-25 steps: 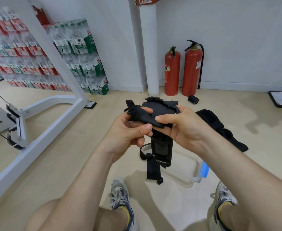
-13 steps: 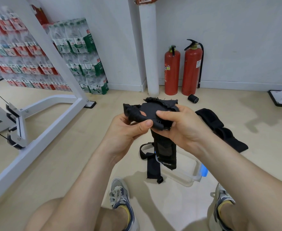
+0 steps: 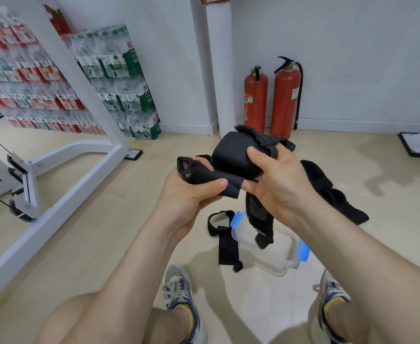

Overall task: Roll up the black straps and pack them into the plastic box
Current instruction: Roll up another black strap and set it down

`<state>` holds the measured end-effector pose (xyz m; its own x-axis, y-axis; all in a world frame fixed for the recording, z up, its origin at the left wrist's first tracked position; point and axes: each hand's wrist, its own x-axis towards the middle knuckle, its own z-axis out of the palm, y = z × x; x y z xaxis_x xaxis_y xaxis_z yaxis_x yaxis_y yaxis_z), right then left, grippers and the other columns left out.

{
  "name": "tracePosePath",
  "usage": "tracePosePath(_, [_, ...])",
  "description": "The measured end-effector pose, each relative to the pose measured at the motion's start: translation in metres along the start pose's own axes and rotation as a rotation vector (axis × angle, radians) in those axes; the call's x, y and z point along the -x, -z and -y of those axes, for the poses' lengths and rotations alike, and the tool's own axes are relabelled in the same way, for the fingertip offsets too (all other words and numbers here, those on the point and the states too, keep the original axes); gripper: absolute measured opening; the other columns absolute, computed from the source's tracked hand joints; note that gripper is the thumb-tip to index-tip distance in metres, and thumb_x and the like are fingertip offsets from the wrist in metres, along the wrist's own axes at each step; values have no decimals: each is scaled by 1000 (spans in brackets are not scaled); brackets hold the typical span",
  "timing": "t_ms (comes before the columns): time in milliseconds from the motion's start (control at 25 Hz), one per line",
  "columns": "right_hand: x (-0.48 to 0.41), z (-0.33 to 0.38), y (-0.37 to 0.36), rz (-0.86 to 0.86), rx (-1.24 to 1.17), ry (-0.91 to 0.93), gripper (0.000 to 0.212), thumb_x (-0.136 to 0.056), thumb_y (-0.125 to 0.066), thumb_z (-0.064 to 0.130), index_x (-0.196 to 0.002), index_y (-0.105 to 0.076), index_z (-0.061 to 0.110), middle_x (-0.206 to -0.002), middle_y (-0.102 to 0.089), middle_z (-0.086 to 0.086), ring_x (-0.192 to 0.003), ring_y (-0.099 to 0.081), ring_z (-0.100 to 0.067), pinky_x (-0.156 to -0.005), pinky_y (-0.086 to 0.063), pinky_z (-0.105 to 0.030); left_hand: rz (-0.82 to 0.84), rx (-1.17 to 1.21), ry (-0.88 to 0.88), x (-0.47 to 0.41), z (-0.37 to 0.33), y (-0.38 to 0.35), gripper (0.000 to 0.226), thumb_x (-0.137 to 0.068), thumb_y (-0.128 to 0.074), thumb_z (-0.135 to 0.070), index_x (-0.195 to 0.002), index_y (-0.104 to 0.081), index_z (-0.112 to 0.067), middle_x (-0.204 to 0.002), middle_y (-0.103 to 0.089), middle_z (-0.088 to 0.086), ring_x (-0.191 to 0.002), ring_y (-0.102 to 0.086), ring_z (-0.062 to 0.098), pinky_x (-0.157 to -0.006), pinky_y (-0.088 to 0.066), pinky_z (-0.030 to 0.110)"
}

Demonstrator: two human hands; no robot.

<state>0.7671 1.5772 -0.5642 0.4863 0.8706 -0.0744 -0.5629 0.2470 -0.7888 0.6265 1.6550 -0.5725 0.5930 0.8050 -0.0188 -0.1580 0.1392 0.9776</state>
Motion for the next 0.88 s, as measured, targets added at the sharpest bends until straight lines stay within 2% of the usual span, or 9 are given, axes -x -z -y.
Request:
tracePosePath(80, [0,-2,2,53,70,13,40,-92,-61,-4,-130,-50,1,-123,-66,-20,-105,-70,-33,-86,-58,-53,-7,2,-2,-1,-1,0,31,-67,-75,7,-81,-58,-16,-77,-69,1,-84,-69,24,-77,-59,37])
tracePosePath(160, [-1,-6,4,107,191,20,62,-74,-72,-9,-131,-50,2,-122,-66,-21,-107,-69,-33,-90,-57,-50,-19,2,7,-1,0,-1,32,-63,-76,3,-82,-58,-16,-77,-69,1,-80,-70,22,-75,-60,35])
tracePosePath(240, [-2,-8,5,131,266,12,74,-64,-76,-11,-131,-49,5,-123,-66,-18,-109,-68,-32,-91,-57,-48,-36,24,34,0,0,0,32,-70,-74,8,-85,-58,-16,-80,-69,3,-77,-70,20,-68,-60,31])
tracePosePath(360, [-3,-7,5,155,245,-15,68,-72,-69,-23,-132,-49,4,-122,-66,-19,-106,-69,-31,-85,-59,-42,-19,100,84,2,-1,1,25,-78,-70,5,-85,-58,-17,-79,-69,1,-72,-70,15,-59,-56,23])
tracePosePath(520, [-4,-5,4,187,282,-37,65,-75,-63,-27,-131,-51,2,-121,-67,-20,-106,-70,-30,-82,-60,-40,23,125,109,2,0,1,21,-74,-72,-4,-84,-59,-17,-76,-69,-1,-69,-70,12,-57,-55,21])
tracePosePath(600, [-4,-4,4,173,289,-41,62,-75,-60,-29,-130,-52,1,-119,-67,-21,-104,-70,-30,-79,-61,-37,63,131,123,3,-1,2,23,-70,-74,-7,-87,-60,-16,-80,-68,1,-71,-70,13,-58,-56,21])
tracePosePath(720, [-4,0,5,192,250,-45,59,-76,-56,-30,-128,-54,-2,-116,-69,-20,-101,-71,-29,-74,-59,-33,164,157,126,4,-5,9,43,-65,-77,12,-98,-66,-12,-88,-70,6,-79,-72,17,-67,-59,24])
tracePosePath(800, [-1,1,5,222,237,-41,57,-76,-54,-30,-127,-56,-2,-113,-70,-18,-100,-71,-28,-74,-58,-32,192,105,82,3,-6,13,40,-65,-72,10,-98,-68,-12,-90,-72,6,-84,-71,19,-74,-60,26])
tracePosePath(880, [1,1,3,228,242,-40,56,-77,-54,-29,-125,-56,-1,-112,-71,-18,-100,-71,-28,-75,-59,-32,180,32,38,2,-6,12,33,-63,-78,3,-90,-71,-14,-88,-72,5,-85,-71,20,-72,-59,26])
